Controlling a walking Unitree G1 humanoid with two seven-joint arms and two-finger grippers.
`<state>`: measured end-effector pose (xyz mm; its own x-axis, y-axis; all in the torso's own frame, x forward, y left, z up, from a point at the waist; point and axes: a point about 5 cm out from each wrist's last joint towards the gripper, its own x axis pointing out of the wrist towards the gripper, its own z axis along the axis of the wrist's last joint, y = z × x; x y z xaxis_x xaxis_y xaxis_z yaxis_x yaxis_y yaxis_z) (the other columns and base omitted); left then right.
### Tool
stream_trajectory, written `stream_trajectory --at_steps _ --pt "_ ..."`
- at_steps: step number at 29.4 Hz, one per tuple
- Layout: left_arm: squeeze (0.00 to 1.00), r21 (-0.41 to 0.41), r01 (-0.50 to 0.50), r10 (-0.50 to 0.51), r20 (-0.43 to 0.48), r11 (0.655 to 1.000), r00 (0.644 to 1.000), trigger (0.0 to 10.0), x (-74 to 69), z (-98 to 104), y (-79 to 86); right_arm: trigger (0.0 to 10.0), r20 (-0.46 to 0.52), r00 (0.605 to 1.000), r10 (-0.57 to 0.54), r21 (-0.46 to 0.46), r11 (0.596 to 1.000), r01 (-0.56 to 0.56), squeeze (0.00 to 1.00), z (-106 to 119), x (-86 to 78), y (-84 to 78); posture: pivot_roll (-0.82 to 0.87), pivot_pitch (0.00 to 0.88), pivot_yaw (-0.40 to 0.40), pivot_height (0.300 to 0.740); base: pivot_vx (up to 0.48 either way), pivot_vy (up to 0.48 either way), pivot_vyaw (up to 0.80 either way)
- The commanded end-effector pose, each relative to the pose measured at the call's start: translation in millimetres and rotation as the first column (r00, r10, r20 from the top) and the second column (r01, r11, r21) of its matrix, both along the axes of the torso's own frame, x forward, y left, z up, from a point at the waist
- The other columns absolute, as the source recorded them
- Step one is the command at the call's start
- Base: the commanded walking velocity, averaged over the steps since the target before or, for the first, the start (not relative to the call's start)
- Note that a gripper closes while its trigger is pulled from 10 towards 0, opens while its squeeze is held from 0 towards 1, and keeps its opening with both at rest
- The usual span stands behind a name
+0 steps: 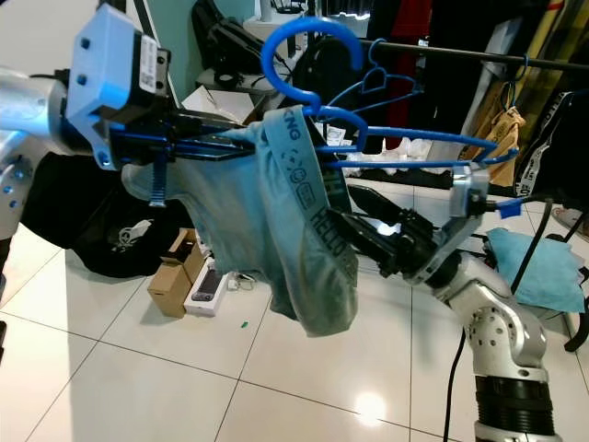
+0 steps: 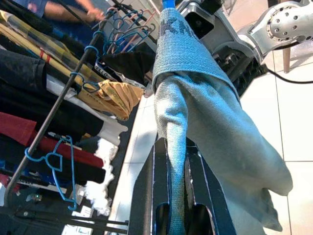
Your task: Hang hanger
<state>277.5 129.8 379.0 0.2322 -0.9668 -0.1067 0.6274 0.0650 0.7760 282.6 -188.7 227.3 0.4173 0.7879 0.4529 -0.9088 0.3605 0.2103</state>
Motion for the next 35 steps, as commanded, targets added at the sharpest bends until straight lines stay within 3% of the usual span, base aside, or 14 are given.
stream_trajectory --at_steps 1,7,11,13,17,25,31,34,35 --pt "0.0 -0.004 0.04 -0.04 0.012 0.999 0.999 10.0 -5.1 4.4 -3.1 10.0 0.004 1.0 0.019 0.053 0.998 -0.019 0.0 3.2 -2.4 -4.6 0.0 0.03 0.033 0.74 0.0 0.0 0.0" --pt "0.0 -0.008 0.041 -0.041 0.008 0.999 0.999 10.0 -5.5 4.3 -2.5 10.0 -0.011 1.0 0.004 0.071 0.997 -0.004 0.0 0.1 -1.7 -6.5 0.0 0.029 0.032 0.74 0.0 0.0 0.0" --pt "0.0 -0.01 0.048 -0.048 0.009 0.999 0.999 10.0 -6.8 4.5 -3.6 10.0 -0.055 0.998 -0.03 -0.02 0.999 0.029 0.0 -8.7 5.0 1.2 0.0 0.028 0.031 0.74 0.0 0.0 0.0" --pt "0.0 -0.016 0.053 -0.053 0.012 0.998 0.999 10.0 -7.3 5.5 -4.2 10.0 -0.088 0.995 -0.055 -0.143 0.989 0.042 0.0 -19.7 8.8 8.6 0.0 0.028 0.032 0.74 0.0 0.0 0.0" --pt "0.0 -0.027 0.059 -0.059 0.014 0.998 0.998 10.0 -8.0 7.2 -5.0 10.0 -0.132 0.987 -0.088 -0.241 0.969 0.054 0.0 -32.0 12.6 11.9 0.0 0.029 0.031 0.74 0.0 0.0 0.0" --pt "0.0 -0.042 0.066 -0.065 0.022 0.997 0.998 10.0 -9.6 10.3 -5.6 10.0 -0.201 0.962 -0.183 -0.375 0.922 0.097 0.0 -51.7 19.6 8.5 0.0 0.03 0.031 0.74 0.0 0.0 0.0" --pt "0.0 -0.044 0.057 -0.056 0.026 0.997 0.998 10.0 -8.9 11.0 -4.5 10.0 -0.246 0.951 -0.189 -0.445 0.893 0.063 0.0 -64.5 16.3 5.9 0.0 0.031 0.03 0.74 0.0 0.0 0.0" --pt "0.0 -0.045 0.03 -0.028 0.034 0.999 0.999 10.0 -5.8 10.9 -1.5 10.0 -0.351 0.902 -0.253 -0.55 0.835 0.021 0.0 -89.6 10.2 -5.3 0.0 0.035 0.03 0.74 0.0 0.0 0.0" --pt "0.0 -0.045 0.03 -0.028 0.034 0.999 0.999 10.0 -5.8 10.9 -1.5 10.0 -0.351 0.902 -0.253 -0.55 0.835 0.021 0.0 -89.6 10.2 -5.3 0.0 0.035 0.03 0.74 0.0 0.0 0.0"
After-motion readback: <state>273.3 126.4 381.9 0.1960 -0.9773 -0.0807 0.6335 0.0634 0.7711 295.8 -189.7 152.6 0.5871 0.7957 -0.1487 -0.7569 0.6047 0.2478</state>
